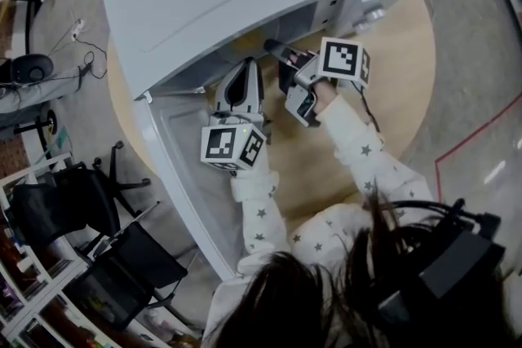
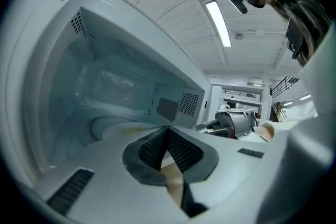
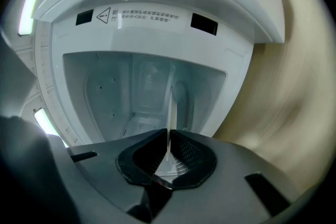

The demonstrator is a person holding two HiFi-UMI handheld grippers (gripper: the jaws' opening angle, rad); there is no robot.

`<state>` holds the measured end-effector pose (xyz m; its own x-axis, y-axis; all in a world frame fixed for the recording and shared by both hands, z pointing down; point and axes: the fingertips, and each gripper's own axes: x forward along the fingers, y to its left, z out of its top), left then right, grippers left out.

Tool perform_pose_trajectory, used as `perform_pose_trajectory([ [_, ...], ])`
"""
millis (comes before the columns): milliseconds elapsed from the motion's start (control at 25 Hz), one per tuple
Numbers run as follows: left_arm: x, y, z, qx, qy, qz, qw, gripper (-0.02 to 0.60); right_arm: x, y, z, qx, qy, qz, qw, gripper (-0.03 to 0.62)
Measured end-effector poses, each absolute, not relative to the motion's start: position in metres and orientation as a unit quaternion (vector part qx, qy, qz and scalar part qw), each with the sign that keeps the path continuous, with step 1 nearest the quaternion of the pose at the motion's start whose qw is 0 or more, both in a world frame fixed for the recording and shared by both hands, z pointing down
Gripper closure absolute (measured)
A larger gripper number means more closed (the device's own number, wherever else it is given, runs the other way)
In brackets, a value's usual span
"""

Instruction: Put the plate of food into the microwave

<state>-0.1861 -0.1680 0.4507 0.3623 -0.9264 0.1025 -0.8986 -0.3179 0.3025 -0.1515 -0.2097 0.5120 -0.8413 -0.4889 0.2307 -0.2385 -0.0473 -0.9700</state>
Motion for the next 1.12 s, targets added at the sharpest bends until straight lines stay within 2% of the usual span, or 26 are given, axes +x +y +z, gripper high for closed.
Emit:
perform_pose_trajectory([
  [560,-0.169,-0.151,0.445,0.812,-0.559,-0.039,0.161,0.586,-0.138,-0.196,0.512,-0.305,0.698,-0.646,0.048,0.571],
  [640,-0.167,-0.149,0.445,0.813,-0.559,-0.039,0.160,0.586,-0.139,-0.195,0.511,-0.304,0.702,-0.644,0.038,0.500],
  [1120,-0.172,-0.159,0.447,0.815,-0.555,-0.032,0.164,0.586,-0.142,-0.201,0.515,-0.322,0.706,-0.631,0.013,0.500],
])
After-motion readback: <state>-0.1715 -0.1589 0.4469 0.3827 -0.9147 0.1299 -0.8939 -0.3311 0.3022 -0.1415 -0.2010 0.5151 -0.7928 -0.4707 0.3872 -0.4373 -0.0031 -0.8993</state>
